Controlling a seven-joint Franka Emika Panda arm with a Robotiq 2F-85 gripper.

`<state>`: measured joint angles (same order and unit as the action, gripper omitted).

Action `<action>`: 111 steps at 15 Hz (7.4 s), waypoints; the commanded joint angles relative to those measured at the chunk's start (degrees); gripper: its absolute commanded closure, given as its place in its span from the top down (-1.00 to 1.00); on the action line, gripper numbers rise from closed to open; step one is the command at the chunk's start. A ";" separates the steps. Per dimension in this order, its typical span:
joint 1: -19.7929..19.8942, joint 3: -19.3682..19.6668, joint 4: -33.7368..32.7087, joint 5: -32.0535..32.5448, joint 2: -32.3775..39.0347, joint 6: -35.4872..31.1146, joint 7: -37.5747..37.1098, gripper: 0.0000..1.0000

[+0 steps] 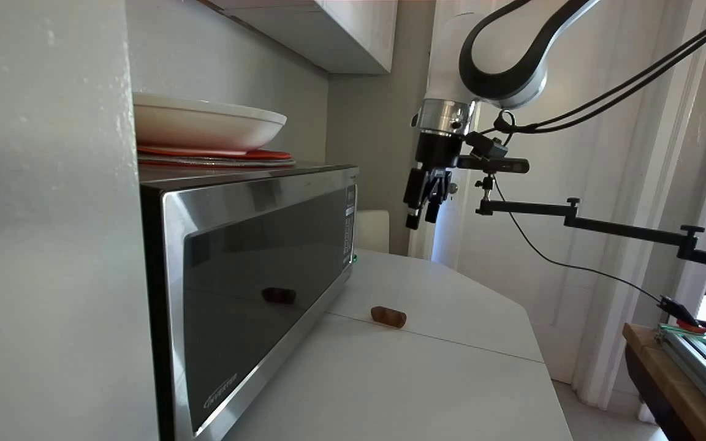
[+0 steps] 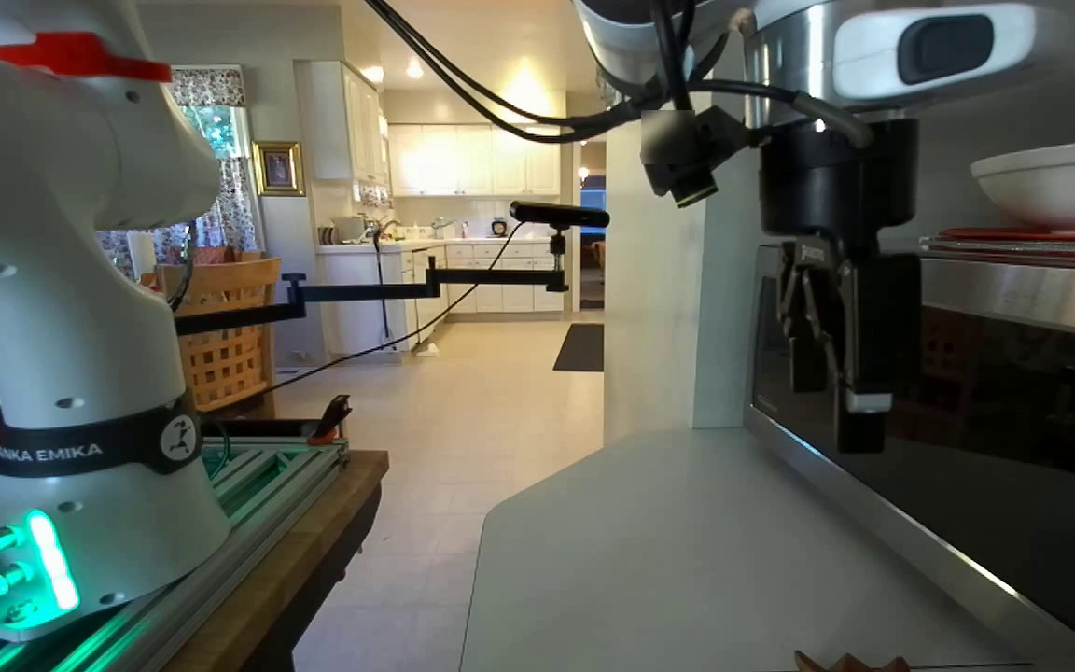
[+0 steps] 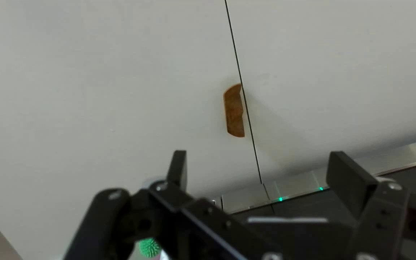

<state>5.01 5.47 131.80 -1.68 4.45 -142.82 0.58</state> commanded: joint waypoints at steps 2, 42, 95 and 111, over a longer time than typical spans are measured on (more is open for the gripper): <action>0.18 -0.66 -2.44 -0.99 4.34 0.62 1.41 1.00; 1.16 -2.38 -17.49 -0.36 29.80 -4.19 1.98 1.00; -3.03 -1.07 -1.80 6.12 -2.38 18.97 3.45 -0.86; -0.19 3.29 -13.91 -6.69 -10.57 24.45 11.68 -0.86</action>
<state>4.68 8.24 122.15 -4.15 -8.26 -120.12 10.06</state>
